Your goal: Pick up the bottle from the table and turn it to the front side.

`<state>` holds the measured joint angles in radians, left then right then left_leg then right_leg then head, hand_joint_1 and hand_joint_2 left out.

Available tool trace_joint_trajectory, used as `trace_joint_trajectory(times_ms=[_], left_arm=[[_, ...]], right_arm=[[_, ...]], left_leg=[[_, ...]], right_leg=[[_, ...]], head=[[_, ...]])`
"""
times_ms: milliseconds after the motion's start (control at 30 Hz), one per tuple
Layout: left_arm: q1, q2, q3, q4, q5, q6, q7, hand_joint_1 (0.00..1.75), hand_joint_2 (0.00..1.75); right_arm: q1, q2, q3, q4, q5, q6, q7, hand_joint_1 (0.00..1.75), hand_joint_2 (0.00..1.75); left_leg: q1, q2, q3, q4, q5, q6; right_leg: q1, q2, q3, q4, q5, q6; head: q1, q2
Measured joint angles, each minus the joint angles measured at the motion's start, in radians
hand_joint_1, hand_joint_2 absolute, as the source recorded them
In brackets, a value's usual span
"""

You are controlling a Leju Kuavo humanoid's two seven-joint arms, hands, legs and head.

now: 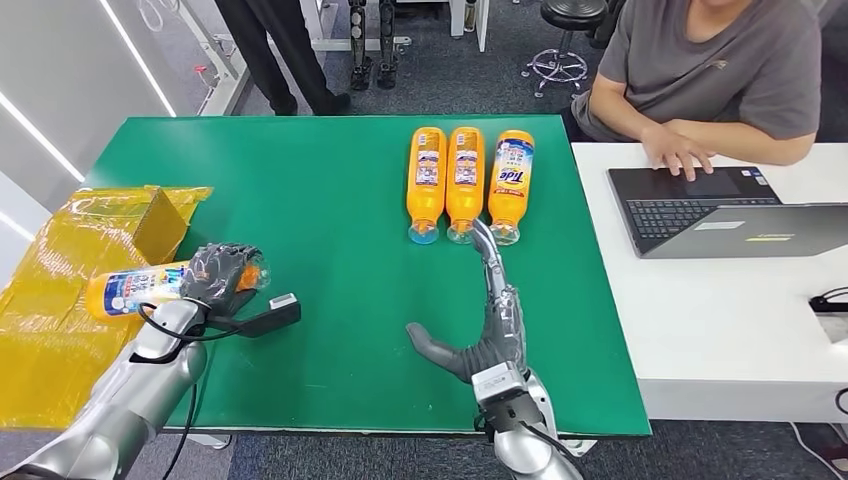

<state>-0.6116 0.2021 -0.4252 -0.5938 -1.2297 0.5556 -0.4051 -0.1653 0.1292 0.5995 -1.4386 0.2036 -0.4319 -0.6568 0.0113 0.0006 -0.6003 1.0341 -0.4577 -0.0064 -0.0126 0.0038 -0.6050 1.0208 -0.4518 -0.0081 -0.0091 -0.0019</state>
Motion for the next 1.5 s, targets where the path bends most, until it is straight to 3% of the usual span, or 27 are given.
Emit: trace_joint_trajectory(times_ms=[400,467,533,600,1200,1367,1500], left_arm=[[-0.037,-0.004,0.000,0.116,-0.042,-0.067,0.017,1.74,1.75],[-0.043,-0.005,0.000,0.124,-0.046,-0.079,0.017,1.50,1.75],[-0.049,-0.006,0.000,0.131,-0.054,-0.092,0.017,0.64,1.75],[-0.054,-0.007,0.000,0.139,-0.063,-0.100,0.019,0.00,1.75],[-0.079,-0.012,0.001,0.161,-0.070,-0.067,0.032,0.00,1.75],[-0.048,-0.004,0.024,0.147,-0.014,0.054,-0.003,0.00,1.75],[0.019,0.005,0.094,0.059,0.054,0.133,-0.072,0.00,1.75]], right_arm=[[0.005,0.000,-0.005,-0.001,0.006,0.022,0.007,0.00,1.75],[0.005,0.000,-0.005,-0.001,0.006,0.024,0.009,0.00,1.75],[0.005,0.000,-0.005,-0.001,0.006,0.026,0.010,0.00,1.75],[0.005,0.000,-0.005,-0.001,0.006,0.031,0.010,0.00,1.75],[0.021,0.001,-0.011,-0.008,0.022,0.057,0.014,0.00,1.75],[0.025,0.002,-0.020,-0.009,0.026,0.064,0.017,0.00,1.75],[0.030,0.002,-0.024,-0.009,0.027,0.069,0.017,0.00,1.75]], left_leg=[[0.000,0.000,0.000,0.000,0.000,0.000],[0.000,0.000,0.000,0.000,0.000,0.000],[0.000,0.000,0.000,0.000,0.000,0.000],[0.000,0.000,0.000,0.000,0.000,0.000],[0.000,0.000,0.000,0.000,0.000,0.000],[0.000,0.000,0.000,0.000,0.000,0.000],[0.000,0.000,0.000,0.000,0.000,0.000]], right_leg=[[0.000,0.000,0.000,0.000,0.000,0.000],[0.000,0.000,0.000,0.000,0.000,0.000],[0.000,0.000,0.000,0.000,0.000,0.000],[0.000,0.000,0.000,0.000,0.000,0.000],[0.000,0.000,0.000,0.001,0.000,0.000],[0.000,0.000,0.000,0.001,0.000,0.000],[0.000,0.000,0.000,0.000,0.000,0.000]], head=[[0.000,0.000],[0.000,0.000],[0.000,0.000],[0.000,0.000],[0.000,0.000],[0.000,0.000],[0.000,0.000]])
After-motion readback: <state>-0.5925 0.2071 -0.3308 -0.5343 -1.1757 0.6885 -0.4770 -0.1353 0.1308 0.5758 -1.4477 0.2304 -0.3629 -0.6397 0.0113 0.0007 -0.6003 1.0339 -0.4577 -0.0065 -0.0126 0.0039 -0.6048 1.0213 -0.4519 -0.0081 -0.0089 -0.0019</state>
